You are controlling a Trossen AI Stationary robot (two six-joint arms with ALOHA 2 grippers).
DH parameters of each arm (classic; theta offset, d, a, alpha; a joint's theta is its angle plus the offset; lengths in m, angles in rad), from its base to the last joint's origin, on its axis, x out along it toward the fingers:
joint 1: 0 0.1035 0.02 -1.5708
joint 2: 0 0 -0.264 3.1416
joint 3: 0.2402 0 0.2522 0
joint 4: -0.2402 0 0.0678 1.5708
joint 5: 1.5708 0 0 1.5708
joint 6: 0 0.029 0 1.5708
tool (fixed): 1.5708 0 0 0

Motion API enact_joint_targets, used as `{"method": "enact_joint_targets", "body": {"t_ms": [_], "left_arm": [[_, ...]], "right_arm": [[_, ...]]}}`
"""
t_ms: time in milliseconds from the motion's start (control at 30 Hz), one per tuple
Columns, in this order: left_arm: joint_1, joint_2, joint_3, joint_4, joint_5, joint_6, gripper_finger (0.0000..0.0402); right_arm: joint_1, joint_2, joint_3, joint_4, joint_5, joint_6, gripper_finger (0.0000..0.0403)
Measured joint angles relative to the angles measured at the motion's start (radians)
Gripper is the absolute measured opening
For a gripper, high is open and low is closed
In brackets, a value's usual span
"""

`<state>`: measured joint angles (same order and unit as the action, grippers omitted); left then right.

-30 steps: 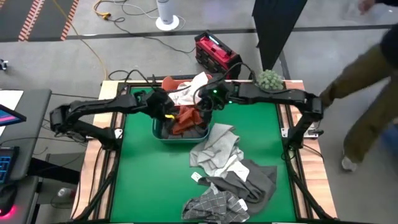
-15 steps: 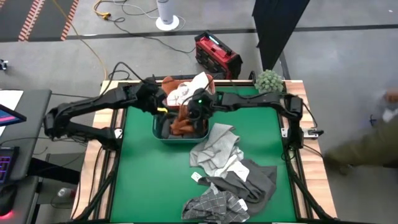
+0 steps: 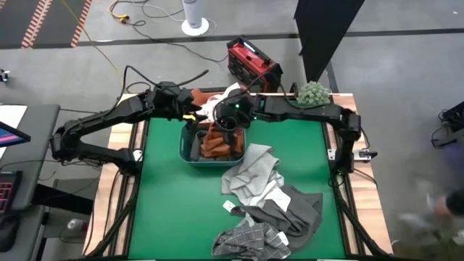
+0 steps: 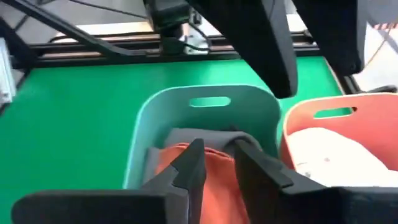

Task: Sort towels by color in basket
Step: Put the orange towel into the green bin

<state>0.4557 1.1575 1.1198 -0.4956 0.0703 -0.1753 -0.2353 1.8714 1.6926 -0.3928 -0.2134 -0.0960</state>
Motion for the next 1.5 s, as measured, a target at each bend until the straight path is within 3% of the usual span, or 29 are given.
{"method": "enact_joint_targets", "body": {"t_ms": [233,433,667,967,1300,1500], "left_arm": [[0.0,0.0,0.0,-0.03,-0.146,-0.001,0.0233],[0.0,0.0,0.0,-0.089,-0.161,0.003,0.0233],[0.0,0.0,0.0,-0.089,-0.161,0.018,0.0233],[0.0,0.0,0.0,-0.089,-0.161,0.036,0.0233],[0.0,0.0,-0.001,-0.089,-0.161,0.036,0.0233],[0.0,0.0,-0.001,-0.089,-0.197,0.085,0.0233]], "right_arm": [[-0.003,0.137,0.0,0.067,-0.067,-0.017,0.0119],[0.039,0.244,-0.003,-0.044,-0.129,-0.01,0.0119],[0.025,0.196,0.009,-0.041,-0.129,-0.003,0.0118],[-0.052,0.063,0.166,-0.03,-0.126,-0.006,0.0118],[-0.036,0.082,0.161,-0.139,-0.122,-0.039,0.0118],[-0.048,0.082,0.135,-0.113,-0.093,-0.054,0.0118]]}}
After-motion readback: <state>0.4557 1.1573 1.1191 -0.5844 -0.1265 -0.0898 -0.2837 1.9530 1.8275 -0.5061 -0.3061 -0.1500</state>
